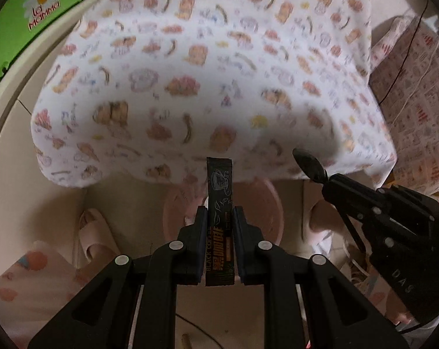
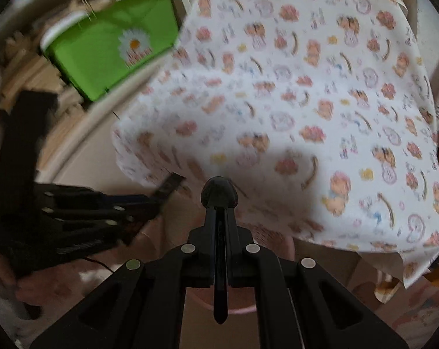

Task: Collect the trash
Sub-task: 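Carry the packet and spoon down over the wastebasket with both tools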

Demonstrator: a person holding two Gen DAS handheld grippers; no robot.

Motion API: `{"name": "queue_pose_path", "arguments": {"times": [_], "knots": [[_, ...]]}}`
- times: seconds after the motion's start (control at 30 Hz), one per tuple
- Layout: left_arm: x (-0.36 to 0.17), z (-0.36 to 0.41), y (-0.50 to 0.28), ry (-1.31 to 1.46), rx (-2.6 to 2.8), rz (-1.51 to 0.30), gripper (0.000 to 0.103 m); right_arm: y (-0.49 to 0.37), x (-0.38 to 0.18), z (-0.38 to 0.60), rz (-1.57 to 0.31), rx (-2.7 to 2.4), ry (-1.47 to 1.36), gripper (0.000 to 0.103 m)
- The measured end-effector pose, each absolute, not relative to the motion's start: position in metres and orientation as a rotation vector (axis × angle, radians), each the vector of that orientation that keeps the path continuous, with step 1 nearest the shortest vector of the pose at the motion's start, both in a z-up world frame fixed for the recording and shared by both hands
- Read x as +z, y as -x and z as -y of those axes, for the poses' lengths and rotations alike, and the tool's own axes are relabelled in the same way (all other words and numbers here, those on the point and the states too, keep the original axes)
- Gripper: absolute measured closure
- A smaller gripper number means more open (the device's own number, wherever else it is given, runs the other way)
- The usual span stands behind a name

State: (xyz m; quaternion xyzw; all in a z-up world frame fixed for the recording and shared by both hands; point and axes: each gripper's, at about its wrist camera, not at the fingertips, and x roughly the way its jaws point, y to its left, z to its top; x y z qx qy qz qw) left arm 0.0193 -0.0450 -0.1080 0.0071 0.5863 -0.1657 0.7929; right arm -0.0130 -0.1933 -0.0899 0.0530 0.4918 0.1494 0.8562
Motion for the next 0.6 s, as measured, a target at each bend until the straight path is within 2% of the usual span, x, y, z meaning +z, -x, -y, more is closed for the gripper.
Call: {"name": "queue_pose_path", "arguments": {"times": [0.33,0.6], "knots": [[-0.154,0.054,-0.022,-0.054,-0.297,-1.397,0.087,0.004,-0.145,0.185,-1.205,0.321,-0.109,0.097],[-0.207,0.054,-0.037,0.013,-0.270,-1.516,0.086,-0.008,-0.196,0.184,-1.247,0.248,-0.134,0.097]]}}
